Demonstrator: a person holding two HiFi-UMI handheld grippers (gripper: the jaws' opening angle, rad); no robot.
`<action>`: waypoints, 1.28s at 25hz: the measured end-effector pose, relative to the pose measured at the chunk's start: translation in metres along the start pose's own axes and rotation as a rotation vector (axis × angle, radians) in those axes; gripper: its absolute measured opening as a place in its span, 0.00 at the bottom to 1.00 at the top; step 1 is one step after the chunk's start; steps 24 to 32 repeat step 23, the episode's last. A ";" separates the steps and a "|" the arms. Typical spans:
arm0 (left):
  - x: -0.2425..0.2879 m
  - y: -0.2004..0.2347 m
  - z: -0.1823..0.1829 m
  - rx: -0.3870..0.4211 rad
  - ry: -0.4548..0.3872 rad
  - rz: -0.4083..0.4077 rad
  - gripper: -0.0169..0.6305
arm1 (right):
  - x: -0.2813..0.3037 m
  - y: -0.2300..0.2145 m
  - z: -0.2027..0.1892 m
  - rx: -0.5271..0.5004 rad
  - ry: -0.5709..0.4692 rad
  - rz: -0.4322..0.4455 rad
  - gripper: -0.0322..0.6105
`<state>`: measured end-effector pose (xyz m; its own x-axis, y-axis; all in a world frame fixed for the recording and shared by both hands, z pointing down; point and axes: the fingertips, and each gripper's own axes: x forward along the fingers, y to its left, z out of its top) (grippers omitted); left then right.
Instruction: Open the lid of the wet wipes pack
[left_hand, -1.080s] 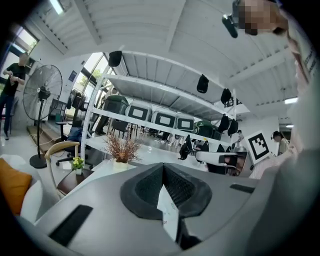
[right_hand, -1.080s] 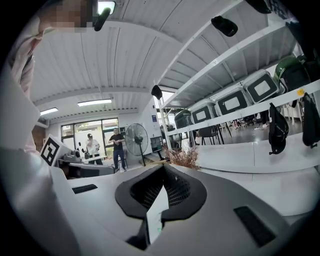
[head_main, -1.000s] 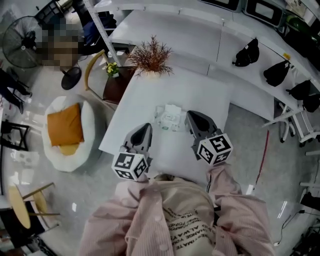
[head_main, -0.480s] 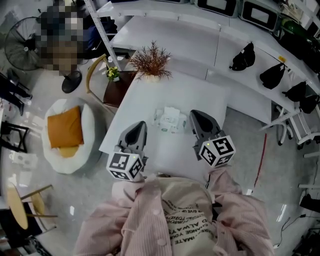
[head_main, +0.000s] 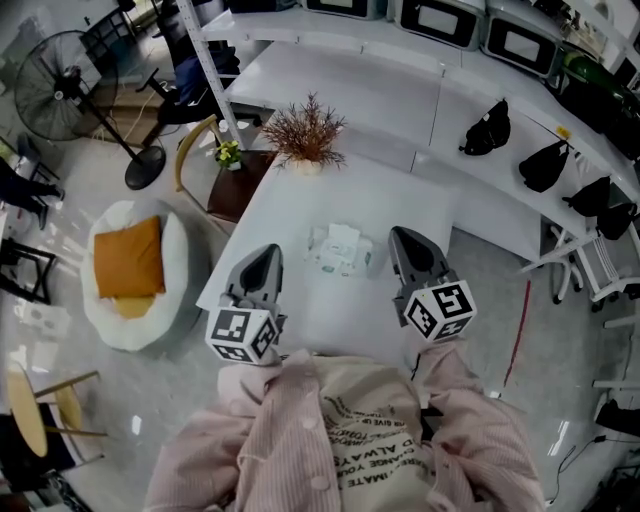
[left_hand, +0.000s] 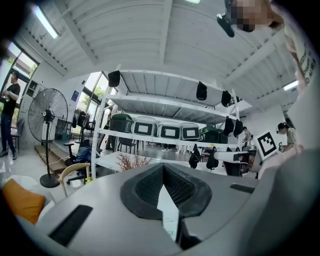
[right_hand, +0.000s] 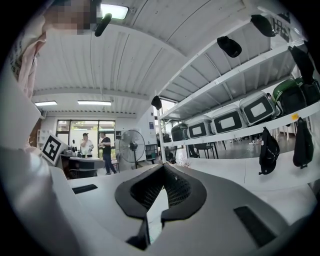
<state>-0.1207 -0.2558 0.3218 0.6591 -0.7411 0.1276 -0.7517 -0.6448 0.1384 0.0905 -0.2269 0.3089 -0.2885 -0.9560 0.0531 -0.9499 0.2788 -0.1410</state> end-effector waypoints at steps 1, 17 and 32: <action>0.000 0.002 0.001 -0.001 -0.001 0.005 0.02 | 0.000 -0.001 0.000 -0.001 -0.001 -0.002 0.05; 0.007 0.011 -0.005 -0.005 0.020 0.028 0.02 | 0.004 -0.006 0.001 -0.014 -0.005 -0.009 0.05; 0.010 0.011 -0.008 -0.009 0.026 0.028 0.02 | 0.005 -0.008 -0.001 -0.014 -0.001 -0.010 0.05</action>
